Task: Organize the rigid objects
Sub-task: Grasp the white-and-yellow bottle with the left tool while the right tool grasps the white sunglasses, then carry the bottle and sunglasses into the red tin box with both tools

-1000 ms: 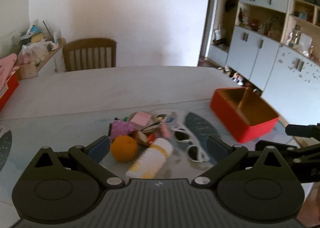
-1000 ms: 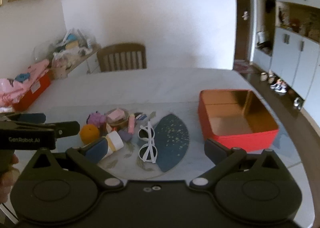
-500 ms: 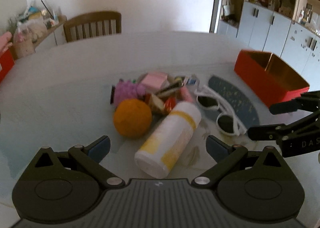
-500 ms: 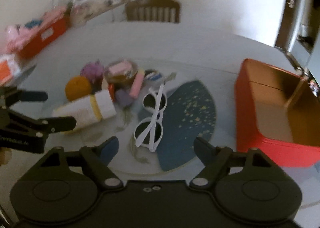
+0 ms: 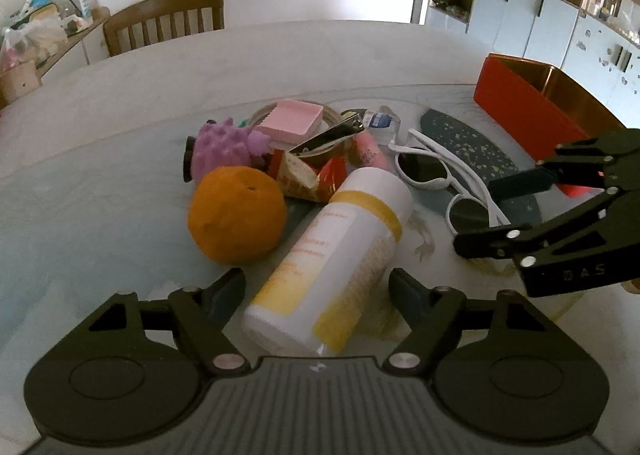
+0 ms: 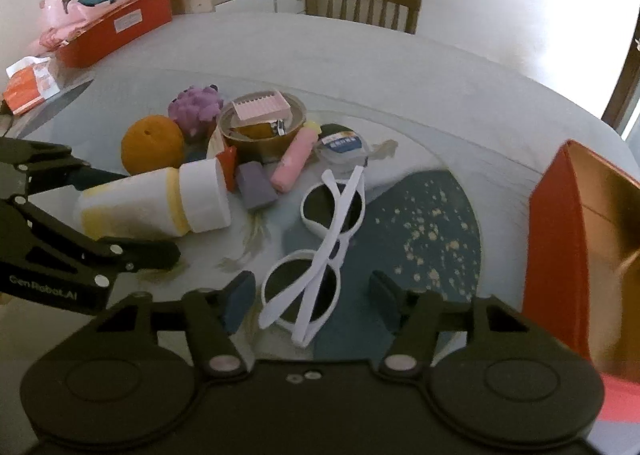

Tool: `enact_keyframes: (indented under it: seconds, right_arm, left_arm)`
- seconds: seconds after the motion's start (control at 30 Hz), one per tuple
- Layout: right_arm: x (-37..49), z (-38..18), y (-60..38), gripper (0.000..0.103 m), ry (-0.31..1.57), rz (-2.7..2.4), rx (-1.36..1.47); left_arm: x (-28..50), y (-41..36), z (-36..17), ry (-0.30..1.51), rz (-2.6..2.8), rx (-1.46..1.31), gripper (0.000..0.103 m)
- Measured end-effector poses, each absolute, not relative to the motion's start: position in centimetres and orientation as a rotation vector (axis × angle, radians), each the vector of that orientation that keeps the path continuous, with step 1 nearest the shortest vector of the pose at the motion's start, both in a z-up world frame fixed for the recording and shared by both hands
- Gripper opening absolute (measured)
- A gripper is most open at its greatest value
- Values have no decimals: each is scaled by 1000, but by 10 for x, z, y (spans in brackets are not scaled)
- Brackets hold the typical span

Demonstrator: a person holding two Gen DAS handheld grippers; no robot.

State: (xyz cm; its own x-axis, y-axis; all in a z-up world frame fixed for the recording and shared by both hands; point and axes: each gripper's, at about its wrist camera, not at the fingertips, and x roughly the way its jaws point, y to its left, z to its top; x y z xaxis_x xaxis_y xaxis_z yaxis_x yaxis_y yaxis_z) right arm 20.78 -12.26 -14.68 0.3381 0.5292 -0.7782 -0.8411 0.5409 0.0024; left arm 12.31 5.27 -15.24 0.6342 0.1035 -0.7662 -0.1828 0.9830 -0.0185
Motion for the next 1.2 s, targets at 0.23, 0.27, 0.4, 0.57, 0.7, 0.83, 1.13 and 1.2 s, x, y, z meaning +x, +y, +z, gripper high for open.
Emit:
enact_keyframes:
  seconds: [0.23,0.27,0.4,0.57,0.7,0.83,1.13,1.2]
  right_arm:
    - [208,-146,-122,43,806,921,-438]
    - [208,-146,-123,42,811,919,-431]
    - [204,-144,-125,41,819,900,-421]
    - [195,-139,-133,41,822,852,-391]
    - [184,-133,-139,41,812,818,-367]
    - [170,-123,-145,41,796,786,-353]
    - [138,-106,-155,40,755,728,-333]
    - [134,-103,-155,14,754,710,-337]
  left_arm:
    - [126,49,-150,872,150,-77,64]
    - [126,49,-149,872,145,-79,62]
    - [127,45,-148,876,139,-66,47]
    - [124,42,-145,890,133,-61,44]
    - [117,40,-142,891,124,-65,44]
    - [109,36,-134,883,105,-62,44]
    - [92,30,-111,855,66,-76,44]
    - [89,29,-106,853,59,-74,44]
